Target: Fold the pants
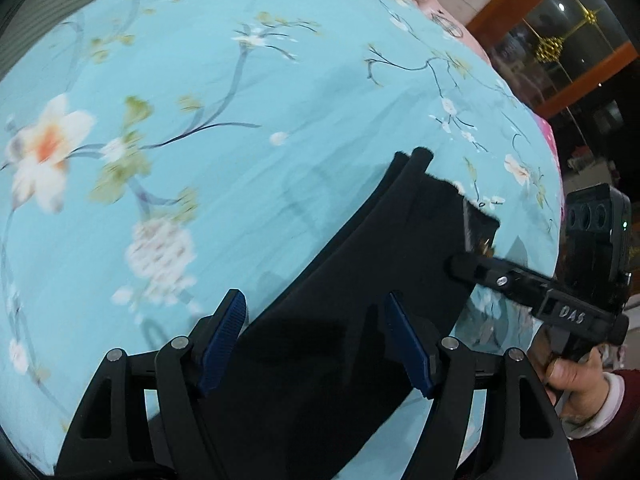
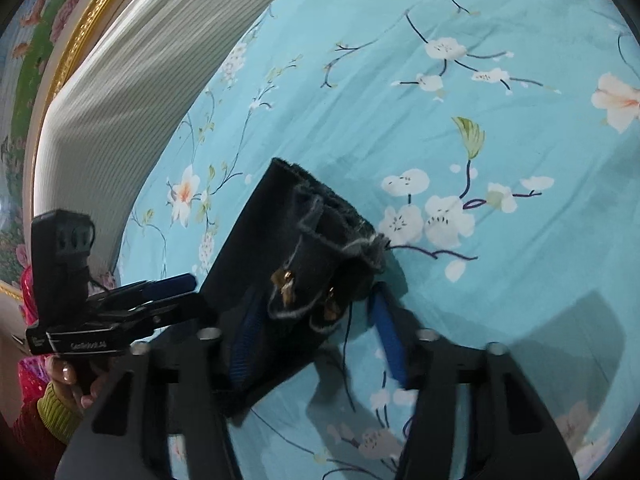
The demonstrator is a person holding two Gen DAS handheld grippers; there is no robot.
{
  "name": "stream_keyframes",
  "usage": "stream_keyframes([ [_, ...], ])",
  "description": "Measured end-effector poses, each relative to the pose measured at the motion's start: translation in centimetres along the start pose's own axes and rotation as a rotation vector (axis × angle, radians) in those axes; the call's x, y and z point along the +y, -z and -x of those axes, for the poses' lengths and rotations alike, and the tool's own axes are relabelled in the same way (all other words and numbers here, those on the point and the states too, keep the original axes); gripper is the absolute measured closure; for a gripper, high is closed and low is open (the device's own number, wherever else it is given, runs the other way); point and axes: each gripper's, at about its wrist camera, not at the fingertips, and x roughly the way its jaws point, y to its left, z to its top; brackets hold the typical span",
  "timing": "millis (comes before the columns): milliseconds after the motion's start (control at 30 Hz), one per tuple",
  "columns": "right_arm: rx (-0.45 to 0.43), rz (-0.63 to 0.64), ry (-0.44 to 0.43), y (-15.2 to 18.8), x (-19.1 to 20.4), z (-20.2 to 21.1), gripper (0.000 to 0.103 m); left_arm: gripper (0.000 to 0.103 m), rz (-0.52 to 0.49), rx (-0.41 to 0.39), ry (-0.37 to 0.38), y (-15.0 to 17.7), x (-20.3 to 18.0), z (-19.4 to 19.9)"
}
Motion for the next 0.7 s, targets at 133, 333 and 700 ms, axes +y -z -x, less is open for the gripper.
stream_keyframes([
  [133,0.007,-0.071,-0.069,-0.3,-1.5,-0.4,0.09,0.03,-0.034,0.034,0.013,-2.2,-1.5,-2.2],
  [333,-0.001,-0.088,-0.087,-0.4,-2.6,0.2,0.091,0.045,-0.092,0.072,0.03,-4.9,-4.2,-5.2],
  [700,-0.006,-0.043,-0.145,0.0,-1.9,1.8,0.091,0.093,-0.165,0.003,0.084,-5.0,-6.7,-2.7],
])
